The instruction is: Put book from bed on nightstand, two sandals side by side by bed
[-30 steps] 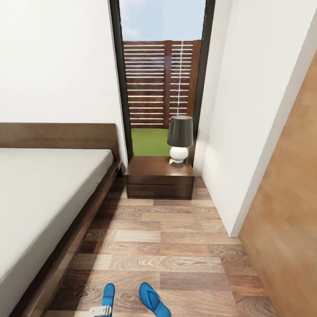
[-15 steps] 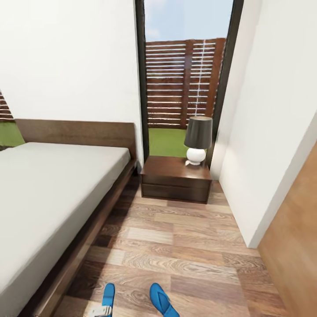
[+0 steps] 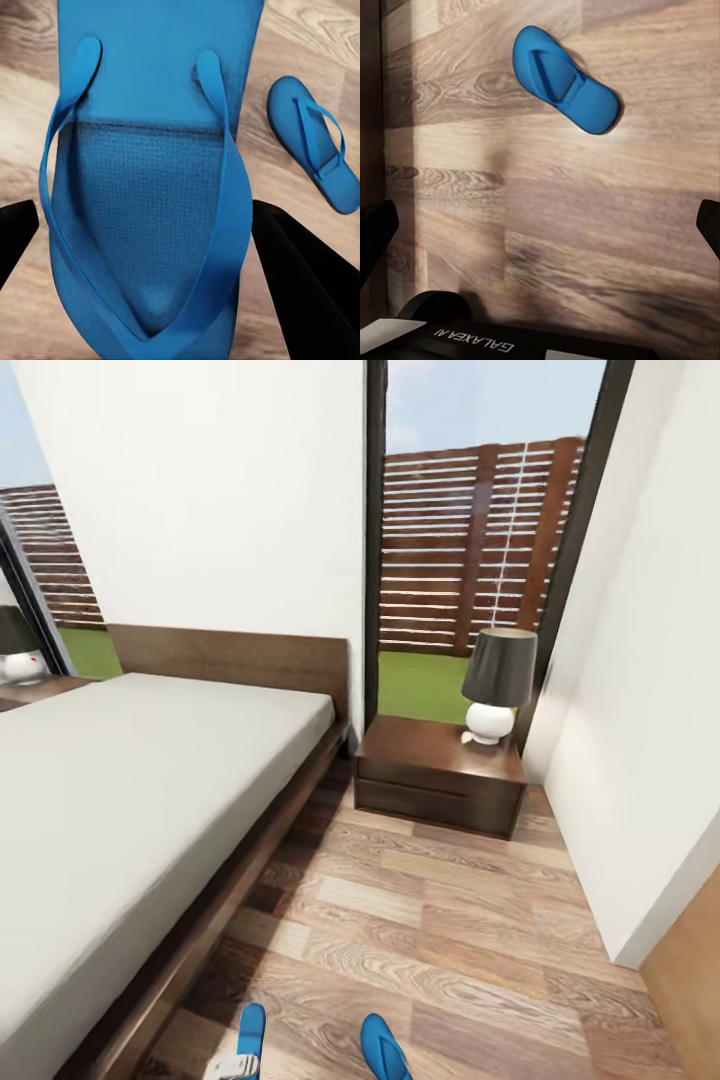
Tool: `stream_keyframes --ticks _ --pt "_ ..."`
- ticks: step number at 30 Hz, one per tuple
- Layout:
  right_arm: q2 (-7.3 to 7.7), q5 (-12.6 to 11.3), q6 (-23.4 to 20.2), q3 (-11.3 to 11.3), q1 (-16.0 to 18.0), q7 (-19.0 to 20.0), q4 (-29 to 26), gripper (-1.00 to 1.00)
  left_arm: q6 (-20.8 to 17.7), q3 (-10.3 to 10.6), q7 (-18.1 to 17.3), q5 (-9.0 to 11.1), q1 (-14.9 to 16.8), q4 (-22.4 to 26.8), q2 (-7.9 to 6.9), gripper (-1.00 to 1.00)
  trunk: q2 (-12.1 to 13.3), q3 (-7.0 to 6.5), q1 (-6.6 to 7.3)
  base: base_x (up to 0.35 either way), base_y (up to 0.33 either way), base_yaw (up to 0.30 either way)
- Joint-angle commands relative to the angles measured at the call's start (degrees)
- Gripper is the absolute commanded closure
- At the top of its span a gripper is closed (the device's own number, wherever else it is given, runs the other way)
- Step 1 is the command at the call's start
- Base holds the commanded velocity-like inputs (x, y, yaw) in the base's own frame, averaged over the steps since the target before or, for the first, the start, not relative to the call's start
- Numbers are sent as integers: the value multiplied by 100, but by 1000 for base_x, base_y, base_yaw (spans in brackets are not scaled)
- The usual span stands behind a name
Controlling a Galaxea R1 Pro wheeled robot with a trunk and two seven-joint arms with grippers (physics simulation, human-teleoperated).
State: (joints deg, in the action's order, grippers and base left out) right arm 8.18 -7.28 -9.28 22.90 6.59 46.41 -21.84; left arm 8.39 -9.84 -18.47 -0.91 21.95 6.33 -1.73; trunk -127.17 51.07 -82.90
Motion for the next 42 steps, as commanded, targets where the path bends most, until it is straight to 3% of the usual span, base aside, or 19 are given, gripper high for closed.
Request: stream_keyframes --ticks 1,27,42 --pt "-1 -46 -62 21 1 23 -1 -100 14 -36 -25 -14 4 -9 1 100 -2 5 1 1 -1 286" --pt "-4 -46 -57 15 0 17 4 -100 14 -36 -25 -14 4 -9 6 100 -2 5 1 95 -85 283" --pt "-1 -46 -58 17 2 17 4 -100 14 -36 -25 -14 2 -9 6 100 -2 5 1 3 -2 29"
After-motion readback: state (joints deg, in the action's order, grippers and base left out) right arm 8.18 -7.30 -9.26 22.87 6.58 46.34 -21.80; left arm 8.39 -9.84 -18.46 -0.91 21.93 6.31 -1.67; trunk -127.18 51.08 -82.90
